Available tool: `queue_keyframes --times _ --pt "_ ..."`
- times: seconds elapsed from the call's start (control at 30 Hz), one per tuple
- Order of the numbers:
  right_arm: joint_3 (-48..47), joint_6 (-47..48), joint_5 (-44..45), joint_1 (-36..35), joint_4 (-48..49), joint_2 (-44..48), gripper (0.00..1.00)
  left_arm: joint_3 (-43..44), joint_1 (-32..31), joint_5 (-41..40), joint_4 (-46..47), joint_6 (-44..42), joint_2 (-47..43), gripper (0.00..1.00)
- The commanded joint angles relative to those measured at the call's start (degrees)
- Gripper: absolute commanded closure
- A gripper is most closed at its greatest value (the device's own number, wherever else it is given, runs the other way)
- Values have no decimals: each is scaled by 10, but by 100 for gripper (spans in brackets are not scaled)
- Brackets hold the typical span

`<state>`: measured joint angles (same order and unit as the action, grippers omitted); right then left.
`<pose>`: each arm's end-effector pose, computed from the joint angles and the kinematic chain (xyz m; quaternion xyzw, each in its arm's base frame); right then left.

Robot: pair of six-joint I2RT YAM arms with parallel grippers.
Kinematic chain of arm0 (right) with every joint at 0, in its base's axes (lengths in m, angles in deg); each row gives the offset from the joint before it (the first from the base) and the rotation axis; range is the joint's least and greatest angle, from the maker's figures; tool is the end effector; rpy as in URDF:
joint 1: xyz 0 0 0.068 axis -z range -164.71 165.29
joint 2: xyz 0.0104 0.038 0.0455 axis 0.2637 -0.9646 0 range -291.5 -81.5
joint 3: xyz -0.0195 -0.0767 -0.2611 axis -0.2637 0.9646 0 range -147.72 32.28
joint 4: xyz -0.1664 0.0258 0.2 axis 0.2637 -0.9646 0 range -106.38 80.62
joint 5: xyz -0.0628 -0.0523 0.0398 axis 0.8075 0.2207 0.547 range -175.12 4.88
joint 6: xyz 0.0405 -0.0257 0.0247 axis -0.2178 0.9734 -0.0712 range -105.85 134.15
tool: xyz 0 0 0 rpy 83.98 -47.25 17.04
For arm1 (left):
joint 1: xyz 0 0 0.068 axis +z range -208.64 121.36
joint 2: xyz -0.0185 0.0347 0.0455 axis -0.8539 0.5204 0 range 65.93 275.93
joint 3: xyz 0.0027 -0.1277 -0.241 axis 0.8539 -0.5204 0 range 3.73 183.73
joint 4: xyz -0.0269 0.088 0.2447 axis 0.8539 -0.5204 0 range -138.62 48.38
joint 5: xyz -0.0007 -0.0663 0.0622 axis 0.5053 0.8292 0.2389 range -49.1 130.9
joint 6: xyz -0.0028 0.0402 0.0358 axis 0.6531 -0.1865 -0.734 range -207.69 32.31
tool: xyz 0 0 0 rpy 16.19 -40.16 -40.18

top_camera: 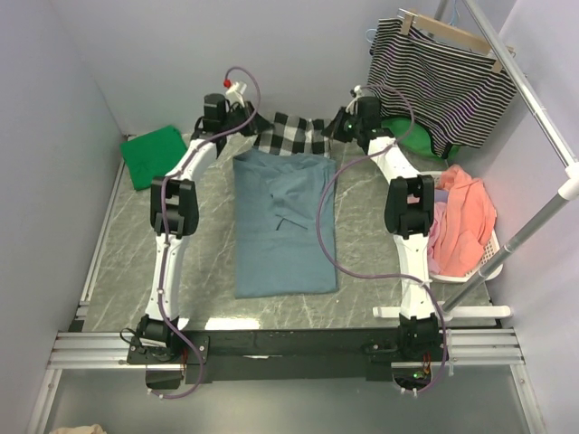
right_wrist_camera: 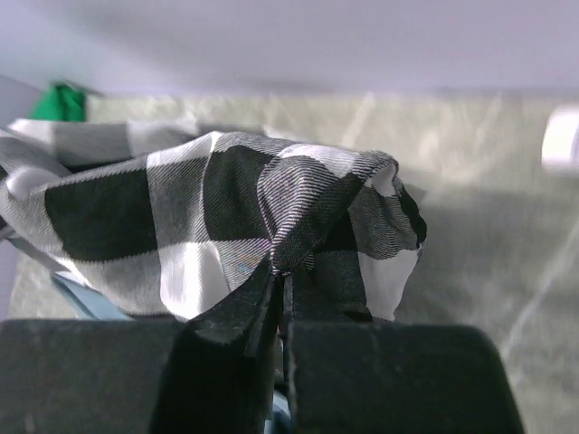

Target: Fold and stack the t-shirts

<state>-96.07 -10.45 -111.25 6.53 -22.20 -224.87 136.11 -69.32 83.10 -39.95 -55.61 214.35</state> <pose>0.5687 0.1034 0.2159 -0.0007 0.8424 0.3298 0.4262 0.5794 -0.1336 0.2168 0.0800 0.7652 -0.4733 0.4290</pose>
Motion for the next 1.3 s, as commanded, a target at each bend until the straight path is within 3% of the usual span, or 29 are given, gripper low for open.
queue_keyframes --times 0.0,0.13,0.23,0.27,0.3,0.33,0.37,0.43,0.6,0.87,1.0,1.17,1.27 --pt "-16 -2 -2 -6 124 59 95 16 7 -39 108 -36 -87 84" --pt "-60 -8 18 -7 153 35 93 24 8 -92 126 -71 -84 82" --pt "-122 -18 45 -7 141 -5 84 52 14 -124 128 -70 -48 71" --pt "-131 -25 53 -7 140 -19 73 61 20 -127 124 -64 -37 65" --pt "-120 -29 60 -7 157 -22 60 65 21 -138 126 -59 -29 31" --pt "-110 -32 72 -8 169 -23 48 45 24 -146 133 -52 -22 19" --pt "-103 -29 78 -9 176 -26 35 28 28 -156 153 -42 -23 13" --pt "-104 -14 97 -19 172 -31 30 -3 29 -190 156 -43 -19 2" --pt "-40 54 122 -47 183 15 28 -34 30 -237 135 -65 -30 1" --pt "112 105 129 -86 197 157 29 -131 33 -299 140 -81 -152 1" --pt "177 101 110 -94 191 203 29 -249 35 -327 183 -79 -236 1" --pt "158 94 77 -102 150 174 29 -307 36 -326 185 -71 -311 1" --pt "76 78 61 -102 99 114 30 -269 36 -232 112 -64 -299 0"
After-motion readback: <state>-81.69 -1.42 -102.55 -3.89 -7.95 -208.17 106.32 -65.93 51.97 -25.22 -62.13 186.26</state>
